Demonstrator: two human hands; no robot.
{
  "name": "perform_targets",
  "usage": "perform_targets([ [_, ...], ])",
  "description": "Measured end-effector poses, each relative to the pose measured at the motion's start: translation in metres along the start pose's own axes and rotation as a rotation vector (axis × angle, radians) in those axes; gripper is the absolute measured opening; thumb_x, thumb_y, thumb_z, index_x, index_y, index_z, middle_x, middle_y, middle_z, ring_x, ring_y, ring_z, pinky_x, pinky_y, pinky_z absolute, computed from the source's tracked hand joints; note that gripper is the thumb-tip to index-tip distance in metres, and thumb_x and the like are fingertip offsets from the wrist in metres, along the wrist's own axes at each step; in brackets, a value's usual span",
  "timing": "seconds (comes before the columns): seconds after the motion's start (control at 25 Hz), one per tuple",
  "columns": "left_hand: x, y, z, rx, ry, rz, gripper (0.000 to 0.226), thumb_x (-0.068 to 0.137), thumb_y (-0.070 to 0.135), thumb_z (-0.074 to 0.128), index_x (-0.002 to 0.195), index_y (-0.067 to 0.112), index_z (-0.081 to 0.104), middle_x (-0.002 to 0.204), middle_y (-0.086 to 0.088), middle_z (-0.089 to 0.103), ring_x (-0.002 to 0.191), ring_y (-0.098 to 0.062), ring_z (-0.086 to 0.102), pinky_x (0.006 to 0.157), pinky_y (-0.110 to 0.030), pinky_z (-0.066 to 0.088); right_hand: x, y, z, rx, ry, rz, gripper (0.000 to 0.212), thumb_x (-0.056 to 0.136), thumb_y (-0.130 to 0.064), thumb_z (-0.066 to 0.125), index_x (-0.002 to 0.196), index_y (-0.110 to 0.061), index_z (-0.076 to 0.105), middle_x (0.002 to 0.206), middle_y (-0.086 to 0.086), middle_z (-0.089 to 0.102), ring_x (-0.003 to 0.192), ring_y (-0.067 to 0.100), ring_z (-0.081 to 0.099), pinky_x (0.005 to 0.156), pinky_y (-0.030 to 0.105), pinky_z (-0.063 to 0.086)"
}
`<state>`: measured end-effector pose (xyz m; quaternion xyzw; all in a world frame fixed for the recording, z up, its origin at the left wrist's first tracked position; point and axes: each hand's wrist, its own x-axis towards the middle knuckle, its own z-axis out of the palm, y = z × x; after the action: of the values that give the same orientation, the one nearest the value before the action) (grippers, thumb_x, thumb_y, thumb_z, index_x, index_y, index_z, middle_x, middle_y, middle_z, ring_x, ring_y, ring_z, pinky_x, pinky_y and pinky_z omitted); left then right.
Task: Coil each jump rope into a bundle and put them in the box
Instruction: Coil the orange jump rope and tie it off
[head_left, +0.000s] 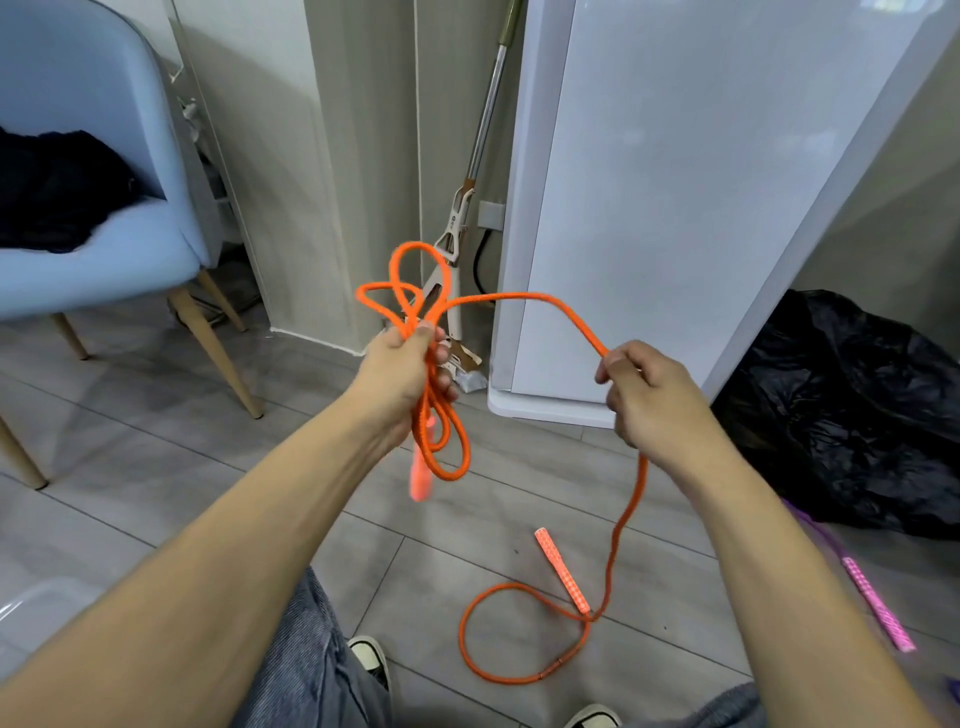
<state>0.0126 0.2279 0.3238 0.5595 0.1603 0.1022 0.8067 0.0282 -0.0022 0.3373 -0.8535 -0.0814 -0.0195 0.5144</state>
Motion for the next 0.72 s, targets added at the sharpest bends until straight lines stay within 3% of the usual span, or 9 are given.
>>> perform_targets([
  [0.08, -0.012, -0.006, 0.009, 0.045, -0.107, -0.058, 0.024, 0.105, 0.022, 0.042, 0.087, 0.012, 0.054, 0.066, -0.001, 0.051, 0.043, -0.013, 0.045, 0.047, -0.026, 0.046, -0.004, -0.009, 0.021, 0.085, 0.028, -0.072, 0.026, 0.102, -0.019, 0.044, 0.079, -0.018, 0.056, 0.048, -0.013, 0.041, 0.042, 0.006, 0.034, 0.051, 0.026, 0.028],
  [0.2, -0.029, -0.013, 0.023, 0.089, -0.211, -0.100, 0.023, 0.106, 0.022, 0.042, 0.090, 0.010, 0.055, 0.072, -0.003, 0.055, 0.045, -0.013, 0.046, 0.049, -0.027, 0.048, -0.014, -0.017, 0.045, -0.013, 0.038, -0.169, 0.024, 0.104, -0.026, 0.045, 0.083, -0.021, 0.056, 0.054, -0.016, 0.050, 0.053, 0.008, 0.042, 0.055, 0.029, 0.034],
  [0.32, -0.035, -0.019, 0.030, 0.150, -0.240, -0.073, 0.023, 0.105, 0.023, 0.043, 0.104, 0.005, 0.057, 0.083, -0.008, 0.060, 0.049, -0.014, 0.049, 0.053, -0.031, 0.051, -0.024, -0.020, 0.054, -0.095, -0.009, -0.190, 0.024, 0.105, -0.031, 0.044, 0.087, -0.023, 0.057, 0.069, -0.018, 0.062, 0.060, 0.004, 0.052, 0.054, 0.022, 0.037],
  [0.44, -0.034, -0.025, 0.032, 0.190, -0.214, -0.041, 0.028, 0.105, 0.024, 0.043, 0.114, 0.002, 0.057, 0.089, -0.010, 0.064, 0.052, -0.013, 0.050, 0.054, -0.030, 0.051, -0.029, -0.020, 0.058, -0.196, -0.034, -0.171, 0.024, 0.105, -0.036, 0.042, 0.090, -0.024, 0.056, 0.074, -0.008, 0.065, 0.062, 0.005, 0.057, 0.052, 0.025, 0.039],
  [0.56, -0.034, -0.026, 0.032, 0.177, -0.211, -0.023, 0.027, 0.105, 0.026, 0.042, 0.104, 0.004, 0.058, 0.071, -0.007, 0.056, 0.051, -0.013, 0.047, 0.051, -0.027, 0.047, -0.032, -0.021, 0.063, -0.314, -0.076, -0.197, 0.023, 0.106, -0.039, 0.040, 0.089, -0.031, 0.053, 0.064, -0.011, 0.055, 0.054, 0.004, 0.051, 0.049, 0.019, 0.029],
  [0.72, -0.035, -0.027, 0.032, 0.211, -0.218, 0.022, 0.025, 0.105, 0.021, 0.043, 0.085, 0.010, 0.054, 0.061, -0.004, 0.045, 0.053, -0.015, 0.041, 0.051, -0.027, 0.040, -0.032, -0.020, 0.062, -0.353, -0.131, -0.227, 0.024, 0.105, -0.039, 0.040, 0.088, -0.031, 0.054, 0.066, -0.013, 0.057, 0.059, 0.004, 0.053, 0.051, 0.021, 0.032],
])
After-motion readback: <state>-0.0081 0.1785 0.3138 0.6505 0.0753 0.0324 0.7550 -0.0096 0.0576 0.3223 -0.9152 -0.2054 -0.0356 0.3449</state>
